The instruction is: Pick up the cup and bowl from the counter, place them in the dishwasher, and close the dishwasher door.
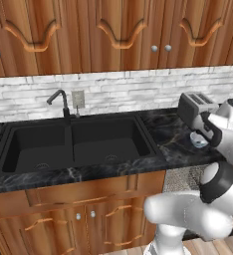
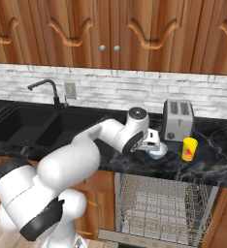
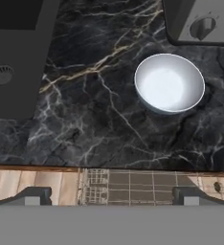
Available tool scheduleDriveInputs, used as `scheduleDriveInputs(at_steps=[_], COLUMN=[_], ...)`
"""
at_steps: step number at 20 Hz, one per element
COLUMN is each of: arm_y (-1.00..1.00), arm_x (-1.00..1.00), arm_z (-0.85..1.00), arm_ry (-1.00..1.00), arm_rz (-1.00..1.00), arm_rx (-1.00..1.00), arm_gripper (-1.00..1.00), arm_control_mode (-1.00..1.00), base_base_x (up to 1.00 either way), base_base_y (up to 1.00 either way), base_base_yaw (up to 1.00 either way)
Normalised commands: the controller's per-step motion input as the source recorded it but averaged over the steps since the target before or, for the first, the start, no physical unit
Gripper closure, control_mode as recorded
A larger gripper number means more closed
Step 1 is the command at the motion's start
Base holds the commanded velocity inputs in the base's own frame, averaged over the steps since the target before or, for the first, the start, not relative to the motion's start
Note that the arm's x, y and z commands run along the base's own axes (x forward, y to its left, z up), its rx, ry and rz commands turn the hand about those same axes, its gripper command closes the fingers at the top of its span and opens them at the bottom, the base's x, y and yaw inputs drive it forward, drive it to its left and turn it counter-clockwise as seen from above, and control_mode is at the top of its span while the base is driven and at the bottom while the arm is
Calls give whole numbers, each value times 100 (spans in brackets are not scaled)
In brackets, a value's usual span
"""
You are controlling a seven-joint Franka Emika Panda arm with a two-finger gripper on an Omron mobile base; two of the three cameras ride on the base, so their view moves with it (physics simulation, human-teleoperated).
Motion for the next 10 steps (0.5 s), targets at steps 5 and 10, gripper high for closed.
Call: scheduleDriveInputs(at_steps=[5, 10], arm_y=[-8, -8], arm_x=[31, 30], arm_z=[-21, -22], arm_ry=[0, 0], arm_rz=[0, 0], arm_rx=[0, 0], arm_gripper=[-100, -100], arm_control_mode=[-100, -100], base_base_x=[0, 0], base_base_y=[0, 0], base_base_yaw=[0, 0])
